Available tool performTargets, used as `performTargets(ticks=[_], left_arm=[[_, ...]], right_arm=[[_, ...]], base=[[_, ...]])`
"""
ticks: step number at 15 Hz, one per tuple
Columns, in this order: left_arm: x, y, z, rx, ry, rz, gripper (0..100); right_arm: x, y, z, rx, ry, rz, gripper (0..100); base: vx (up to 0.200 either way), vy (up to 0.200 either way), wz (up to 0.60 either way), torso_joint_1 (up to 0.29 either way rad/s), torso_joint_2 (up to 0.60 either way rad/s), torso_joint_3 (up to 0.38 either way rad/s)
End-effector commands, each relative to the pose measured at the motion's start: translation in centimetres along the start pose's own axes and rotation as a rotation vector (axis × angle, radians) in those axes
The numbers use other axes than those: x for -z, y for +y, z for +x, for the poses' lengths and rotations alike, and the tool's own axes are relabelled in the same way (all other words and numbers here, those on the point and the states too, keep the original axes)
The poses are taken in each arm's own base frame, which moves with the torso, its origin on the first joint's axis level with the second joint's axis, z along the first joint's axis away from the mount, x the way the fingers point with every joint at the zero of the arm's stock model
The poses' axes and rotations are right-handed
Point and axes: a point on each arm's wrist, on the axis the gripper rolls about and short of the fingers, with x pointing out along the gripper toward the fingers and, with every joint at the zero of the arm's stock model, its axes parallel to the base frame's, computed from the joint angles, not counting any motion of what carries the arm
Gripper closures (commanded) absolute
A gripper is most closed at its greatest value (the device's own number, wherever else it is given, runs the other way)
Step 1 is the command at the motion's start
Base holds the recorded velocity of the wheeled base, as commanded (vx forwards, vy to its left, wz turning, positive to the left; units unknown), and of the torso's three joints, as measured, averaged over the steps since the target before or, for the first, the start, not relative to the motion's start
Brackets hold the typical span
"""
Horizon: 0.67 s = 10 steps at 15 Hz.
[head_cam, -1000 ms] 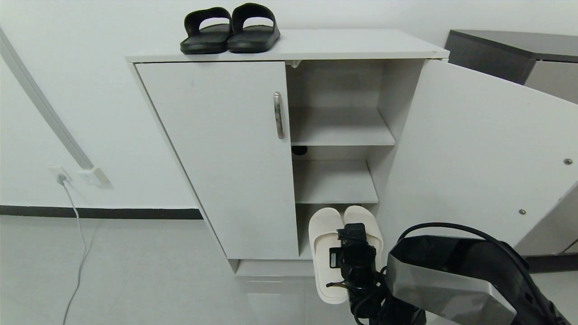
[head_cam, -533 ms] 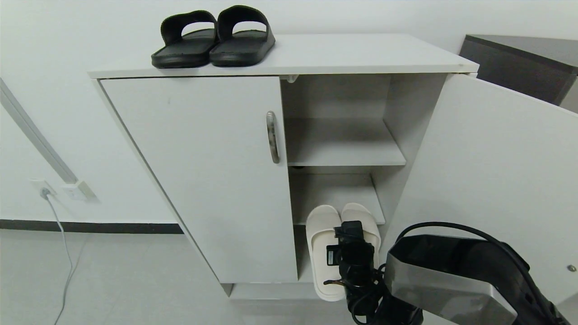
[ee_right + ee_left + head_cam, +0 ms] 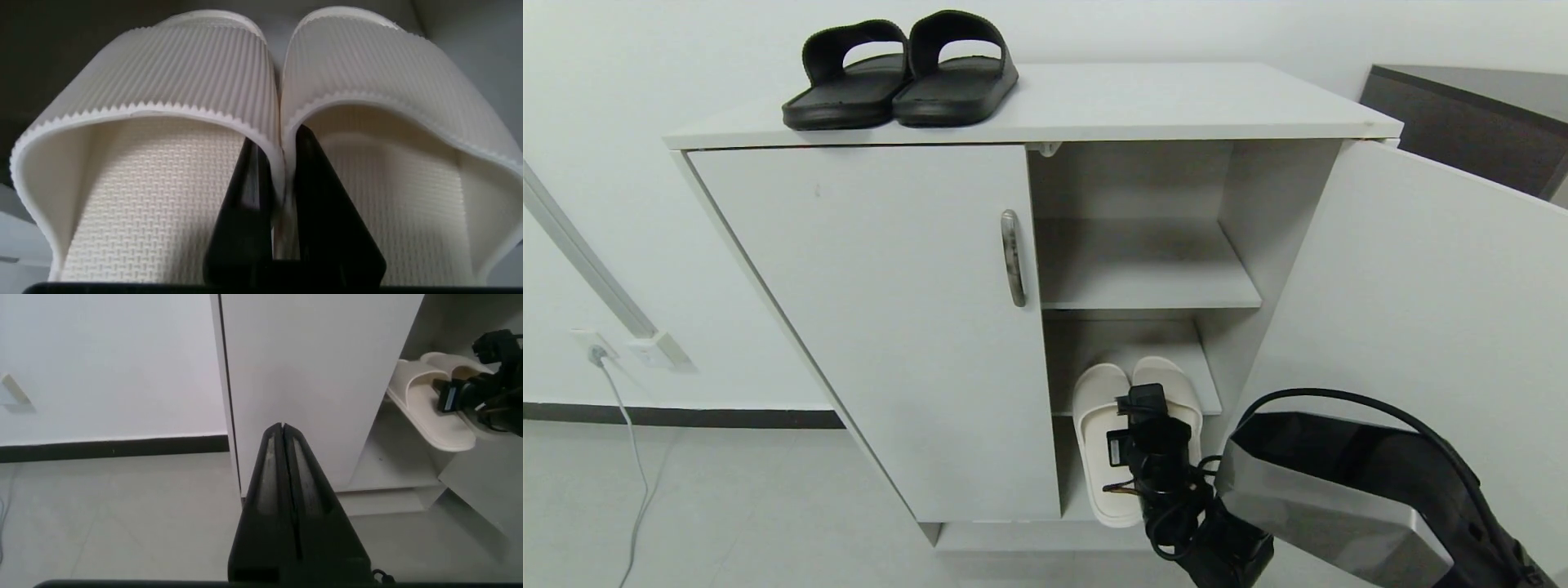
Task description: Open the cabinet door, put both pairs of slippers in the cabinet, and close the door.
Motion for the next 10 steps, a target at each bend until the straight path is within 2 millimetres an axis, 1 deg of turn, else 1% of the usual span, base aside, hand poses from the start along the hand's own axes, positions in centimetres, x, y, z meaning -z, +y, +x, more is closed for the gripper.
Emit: performTargets(ticks=[1, 4, 6, 9, 10], left_arm=[[0.0, 0.0, 0.0, 0.000, 0.002, 0.000, 100], [0.0, 0.0, 0.0, 0.000, 0.002, 0.000, 100], [0.0, 0.0, 0.0, 0.000, 0.002, 0.000, 100], [0.0, 0.0, 0.0, 0.000, 0.002, 0.002, 100], [0.0, 0.0, 0.0, 0.000, 0.002, 0.002, 100]], right_arm=[[-0.7, -0.1, 1.6, 0.017, 0.012, 0.024, 100], [-1.3, 0.0, 3.5, -0.002, 0.090, 0.059, 100], [-1.9, -0.5, 4.6, -0.039, 0.108, 0.085, 100], [-2.7, -1.5, 7.4, -0.003, 0.097, 0.096, 100], [-2.6, -1.7, 8.6, 0.014, 0.097, 0.094, 100]], base=[[0.000, 0.000, 0.00, 0.000, 0.00, 0.000], [0.000, 0.000, 0.00, 0.000, 0.00, 0.000], [0.000, 0.000, 0.00, 0.000, 0.00, 0.000], [0.000, 0.000, 0.00, 0.000, 0.00, 0.000], [0.000, 0.000, 0.00, 0.000, 0.00, 0.000]])
